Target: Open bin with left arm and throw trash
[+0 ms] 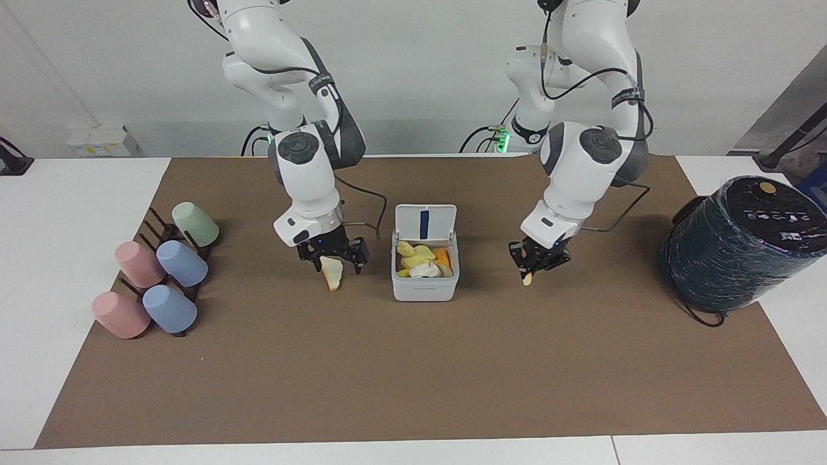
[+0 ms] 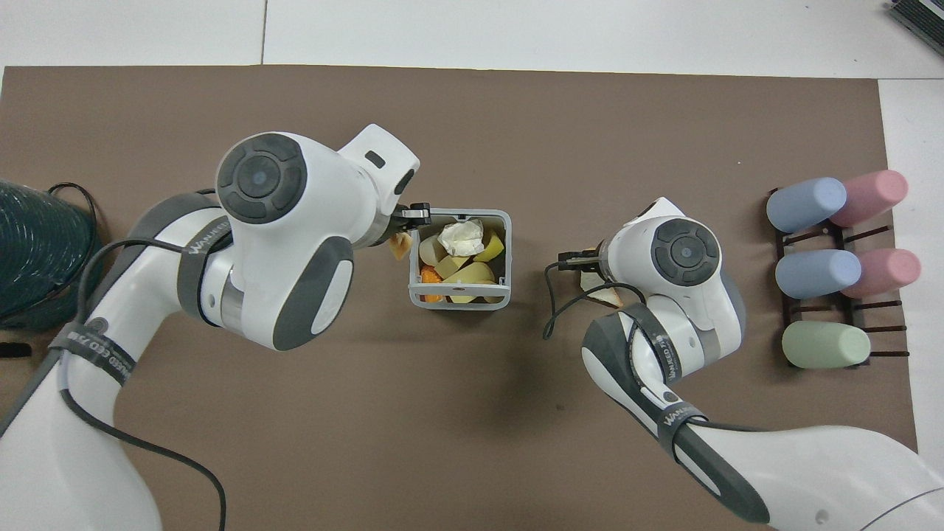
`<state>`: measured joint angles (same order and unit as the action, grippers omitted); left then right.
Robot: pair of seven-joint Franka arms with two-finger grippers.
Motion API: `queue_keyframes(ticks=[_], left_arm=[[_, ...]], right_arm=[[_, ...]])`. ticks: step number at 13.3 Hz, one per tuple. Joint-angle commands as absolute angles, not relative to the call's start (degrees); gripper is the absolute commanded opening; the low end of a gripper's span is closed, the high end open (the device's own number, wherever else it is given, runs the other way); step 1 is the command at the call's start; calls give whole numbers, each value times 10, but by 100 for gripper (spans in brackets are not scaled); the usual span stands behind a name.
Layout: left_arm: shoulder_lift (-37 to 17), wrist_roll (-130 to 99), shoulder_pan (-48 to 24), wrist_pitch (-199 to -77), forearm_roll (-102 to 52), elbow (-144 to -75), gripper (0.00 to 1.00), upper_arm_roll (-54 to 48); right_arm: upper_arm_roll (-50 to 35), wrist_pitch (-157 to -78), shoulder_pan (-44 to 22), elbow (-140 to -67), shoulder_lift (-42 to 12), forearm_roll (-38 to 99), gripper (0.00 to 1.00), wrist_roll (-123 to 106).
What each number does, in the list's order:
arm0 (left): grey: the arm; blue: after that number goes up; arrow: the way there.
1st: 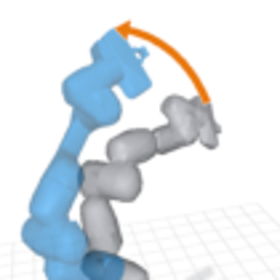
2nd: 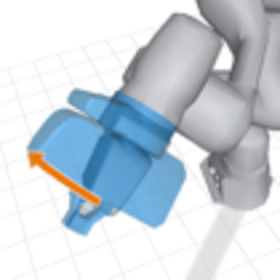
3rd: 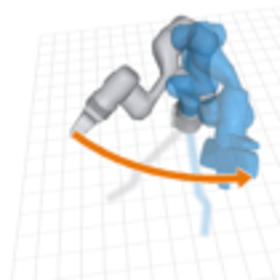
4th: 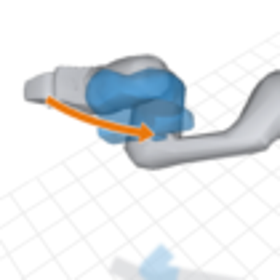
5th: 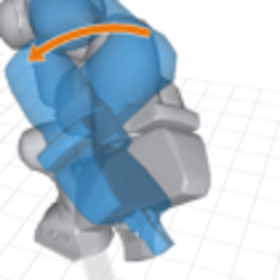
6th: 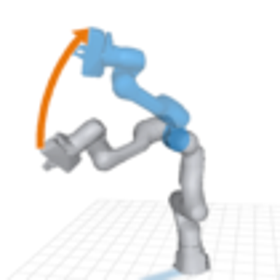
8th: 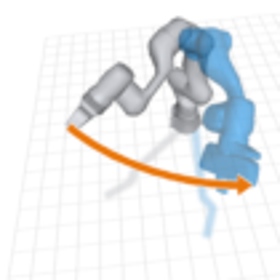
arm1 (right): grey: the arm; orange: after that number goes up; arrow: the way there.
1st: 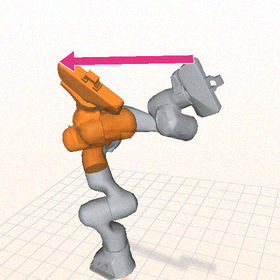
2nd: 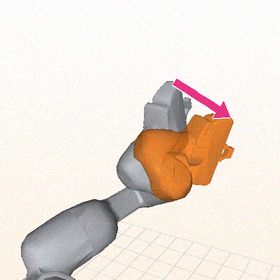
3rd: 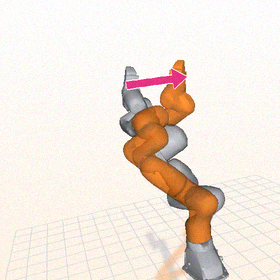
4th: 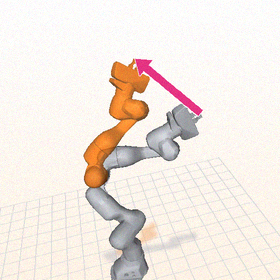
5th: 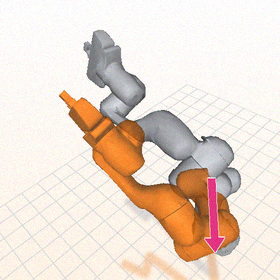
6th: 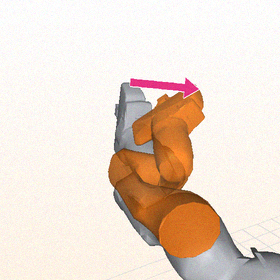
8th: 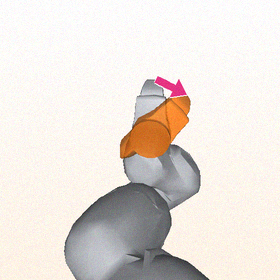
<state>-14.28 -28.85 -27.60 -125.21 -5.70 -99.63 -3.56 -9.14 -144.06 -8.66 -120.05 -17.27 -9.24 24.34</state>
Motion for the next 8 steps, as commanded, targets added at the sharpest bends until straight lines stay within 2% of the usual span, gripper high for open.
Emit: queue_keyframes(ticks=[1,2,3,4,5,7,8], left_arm=[[-151,-329,-312,-1261,-54,-992,0,-27],[-151,-341,-318,-1263,-54,-994,0,-27],[-151,-345,-323,-1265,-54,-993,5,-27],[-151,-345,-323,-1265,-54,-991,22,-27],[-151,-345,-323,-1264,-54,-988,49,-27],[-151,-346,-323,-1263,-54,-982,89,-26],[-151,-346,-323,-1260,-54,-977,94,-26]], right_arm=[[-98,-1457,-76,-1204,-177,-105,48,230],[-98,-1457,-76,-1204,-177,-105,21,230],[-98,-1456,-76,-1204,-177,-105,0,230],[-98,-1454,-76,-1204,-177,-105,0,233],[-98,-1451,-76,-1203,-177,-105,0,235],[-98,-1449,-76,-1201,-174,-105,0,236],[-98,-1448,-76,-1198,-171,-105,0,236]])
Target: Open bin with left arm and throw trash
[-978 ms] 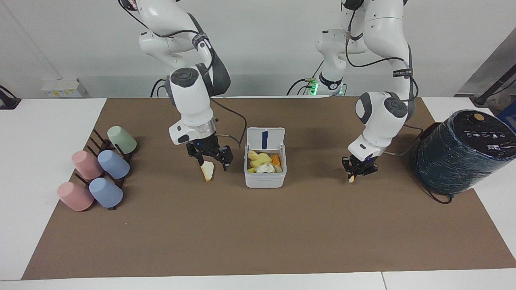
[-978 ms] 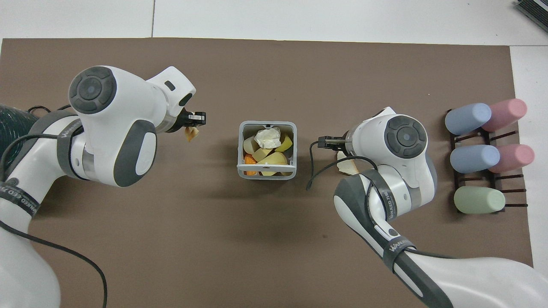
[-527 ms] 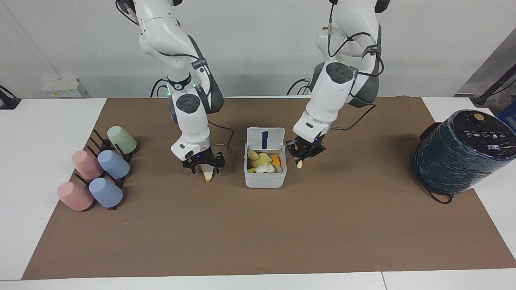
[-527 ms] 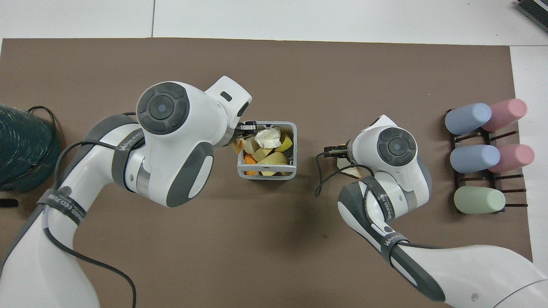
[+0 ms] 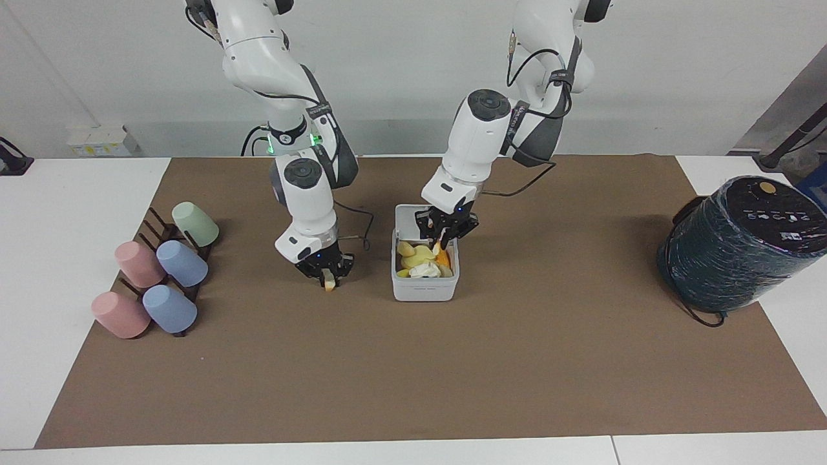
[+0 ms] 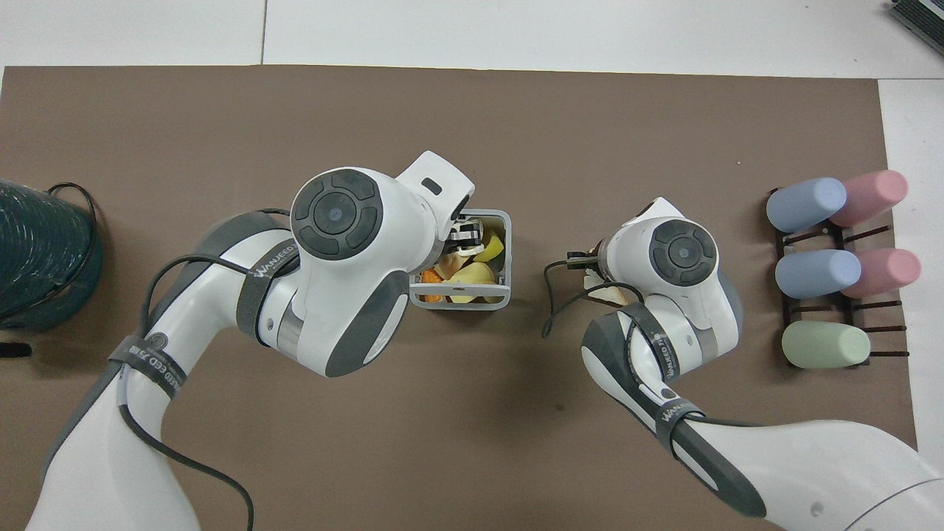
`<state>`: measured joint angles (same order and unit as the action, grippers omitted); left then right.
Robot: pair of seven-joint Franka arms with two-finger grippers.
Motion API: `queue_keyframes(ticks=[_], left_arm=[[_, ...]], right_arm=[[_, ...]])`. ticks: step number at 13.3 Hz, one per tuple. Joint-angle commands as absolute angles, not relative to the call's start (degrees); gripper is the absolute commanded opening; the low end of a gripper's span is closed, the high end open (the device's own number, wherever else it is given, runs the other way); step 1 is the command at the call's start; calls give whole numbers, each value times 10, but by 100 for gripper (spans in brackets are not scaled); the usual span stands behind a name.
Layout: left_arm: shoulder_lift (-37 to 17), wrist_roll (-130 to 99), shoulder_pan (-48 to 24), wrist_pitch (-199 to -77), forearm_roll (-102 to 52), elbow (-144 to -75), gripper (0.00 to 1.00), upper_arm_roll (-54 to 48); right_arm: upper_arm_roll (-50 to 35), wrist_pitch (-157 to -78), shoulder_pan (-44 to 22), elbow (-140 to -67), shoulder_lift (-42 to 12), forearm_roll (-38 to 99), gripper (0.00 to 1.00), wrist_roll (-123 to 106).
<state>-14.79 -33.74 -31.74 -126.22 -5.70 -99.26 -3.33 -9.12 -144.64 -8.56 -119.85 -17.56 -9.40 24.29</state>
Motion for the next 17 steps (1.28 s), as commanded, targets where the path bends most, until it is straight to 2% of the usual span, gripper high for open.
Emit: queue_keyframes(ticks=[1,4,10,13,17], left_arm=[[-150,-346,-322,-1260,-54,-975,99,-26],[-148,-345,-313,-1245,-54,-959,100,-26],[-146,-345,-309,-1216,-54,-942,100,-25],[-141,-342,-296,-1161,-52,-916,100,-17],[-137,-299,-226,-1072,-50,-863,99,-14]], right_arm=[[-98,-1446,-76,-1194,-168,-105,0,241],[-98,-1414,-71,-1162,-158,-105,0,272],[-100,-1288,-77,-1048,-150,-96,0,303],[-103,-1286,-83,-1022,-155,-91,0,329],[-103,-1317,-119,-1002,-158,-13,0,390]])
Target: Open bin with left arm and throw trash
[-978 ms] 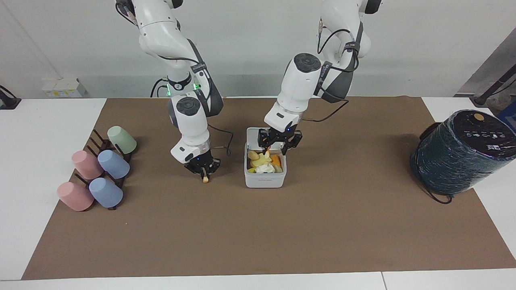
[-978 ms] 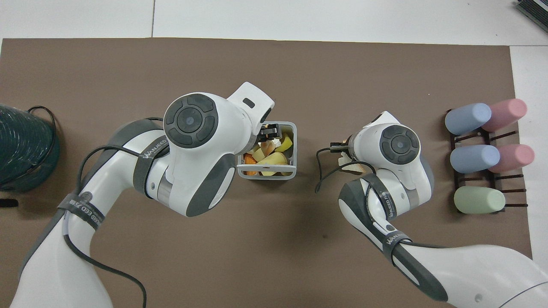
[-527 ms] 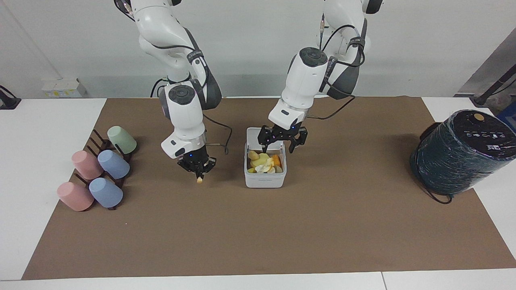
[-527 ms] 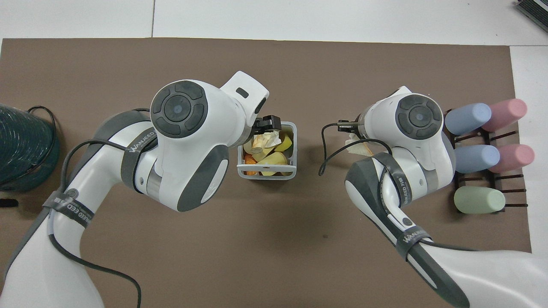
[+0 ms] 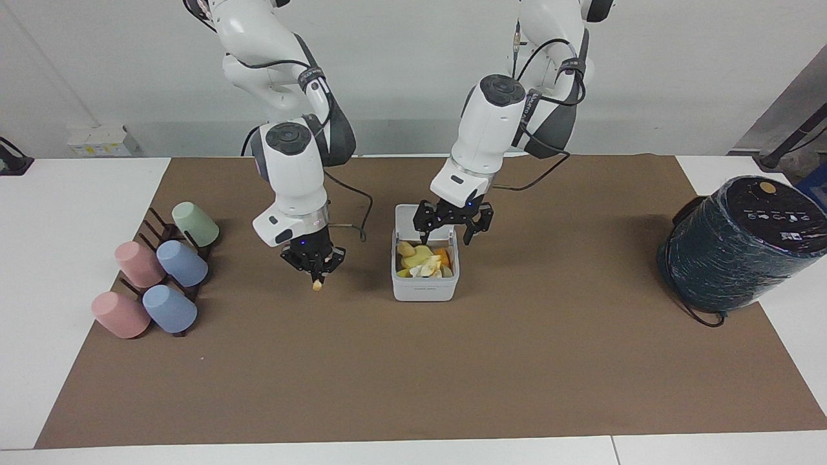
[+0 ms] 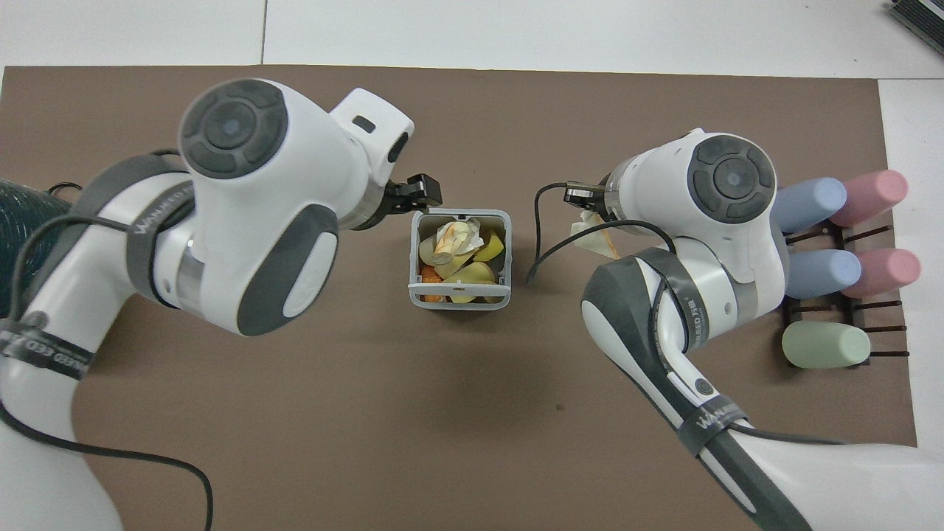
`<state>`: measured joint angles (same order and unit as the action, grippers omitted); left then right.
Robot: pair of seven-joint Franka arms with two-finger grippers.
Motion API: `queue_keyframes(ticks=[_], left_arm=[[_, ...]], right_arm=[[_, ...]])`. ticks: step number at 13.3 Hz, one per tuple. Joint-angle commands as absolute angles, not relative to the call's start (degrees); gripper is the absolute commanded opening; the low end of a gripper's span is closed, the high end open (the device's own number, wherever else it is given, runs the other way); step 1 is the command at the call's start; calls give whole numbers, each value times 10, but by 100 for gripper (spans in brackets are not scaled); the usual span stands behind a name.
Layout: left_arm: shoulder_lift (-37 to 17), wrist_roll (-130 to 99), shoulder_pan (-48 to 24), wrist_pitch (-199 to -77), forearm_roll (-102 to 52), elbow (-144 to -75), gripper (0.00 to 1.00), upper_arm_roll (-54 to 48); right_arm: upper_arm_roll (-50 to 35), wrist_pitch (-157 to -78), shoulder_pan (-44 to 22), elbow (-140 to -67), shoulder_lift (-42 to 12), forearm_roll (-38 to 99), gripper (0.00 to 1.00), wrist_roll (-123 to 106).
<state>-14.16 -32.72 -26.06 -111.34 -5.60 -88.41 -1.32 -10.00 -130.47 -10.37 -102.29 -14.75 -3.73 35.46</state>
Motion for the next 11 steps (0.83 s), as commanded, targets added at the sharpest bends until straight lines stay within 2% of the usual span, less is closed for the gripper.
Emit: queue_keyframes(ticks=[1,6,11], left_arm=[[-129,-266,-202,-1056,-50,-863,99,-14],[-89,-122,-97,-990,-45,-865,100,-15],[-43,-88,-76,-922,12,-867,100,-15]], right_arm=[[-103,-1321,-129,-989,-163,-12,0,414],[-102,-1331,-207,-962,-178,-14,0,557],[-102,-1334,-233,-967,-199,-23,1,581]])
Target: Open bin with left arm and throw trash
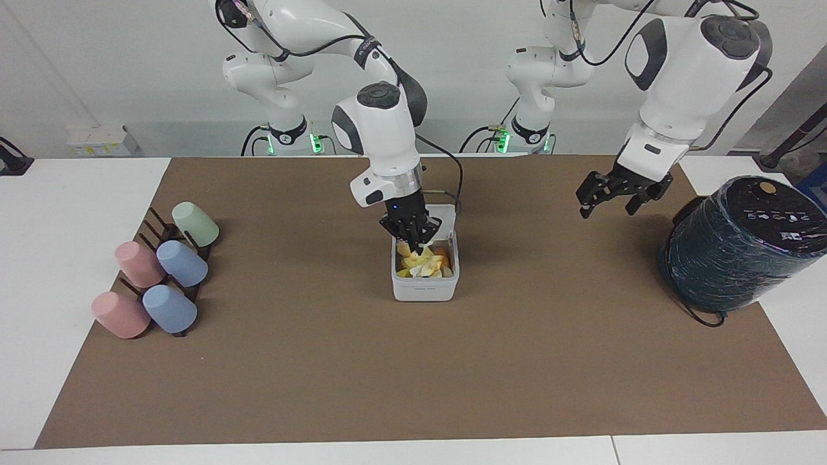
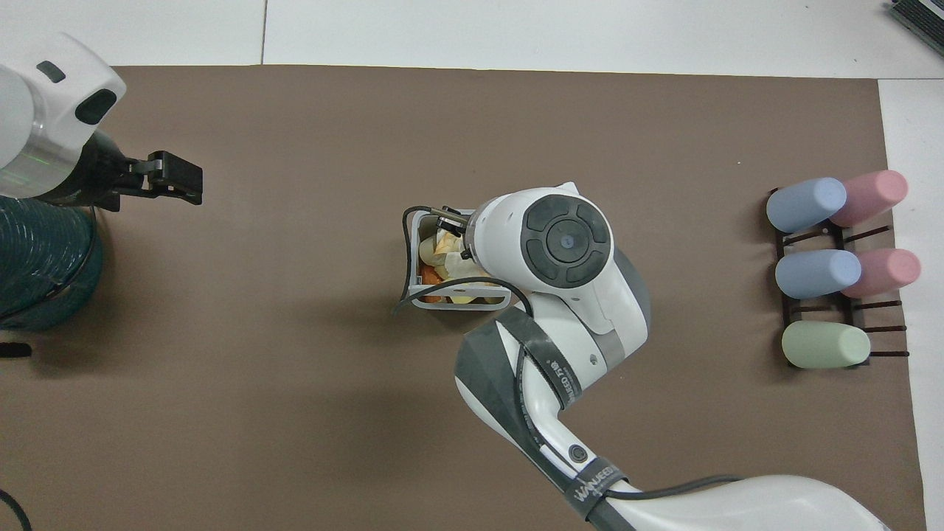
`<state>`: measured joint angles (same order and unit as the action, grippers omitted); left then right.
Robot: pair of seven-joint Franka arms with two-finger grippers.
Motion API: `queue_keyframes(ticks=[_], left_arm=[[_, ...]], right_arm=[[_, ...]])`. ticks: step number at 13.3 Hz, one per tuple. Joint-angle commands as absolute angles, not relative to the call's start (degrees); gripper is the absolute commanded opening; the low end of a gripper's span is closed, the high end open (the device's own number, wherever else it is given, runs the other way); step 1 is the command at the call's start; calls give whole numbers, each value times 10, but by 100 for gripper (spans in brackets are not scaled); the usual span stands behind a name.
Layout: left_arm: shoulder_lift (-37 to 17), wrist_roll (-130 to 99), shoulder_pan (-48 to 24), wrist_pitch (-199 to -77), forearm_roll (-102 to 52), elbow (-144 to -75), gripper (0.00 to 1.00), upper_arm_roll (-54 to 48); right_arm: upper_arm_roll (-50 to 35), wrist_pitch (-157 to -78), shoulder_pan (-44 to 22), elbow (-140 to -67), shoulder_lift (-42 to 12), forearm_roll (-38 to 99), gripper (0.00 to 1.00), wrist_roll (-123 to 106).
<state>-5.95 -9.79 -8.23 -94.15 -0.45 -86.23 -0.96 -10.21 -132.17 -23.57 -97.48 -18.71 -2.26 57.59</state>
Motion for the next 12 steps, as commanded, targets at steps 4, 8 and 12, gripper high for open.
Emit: queue_keyframes(ticks=[4,8,12], left_arm=[[-37,-91,-76,-933,11,-869,100,-15],[-37,-87,-76,-934,8,-870,100,-16],[-30,-86,-78,-947,8,-889,100,-16]], right_arm=[[-102,-1334,-231,-959,-202,-25,99,579],[-100,-1318,-222,-960,-191,-32,100,574],[-98,-1253,-177,-973,-146,-54,100,458]])
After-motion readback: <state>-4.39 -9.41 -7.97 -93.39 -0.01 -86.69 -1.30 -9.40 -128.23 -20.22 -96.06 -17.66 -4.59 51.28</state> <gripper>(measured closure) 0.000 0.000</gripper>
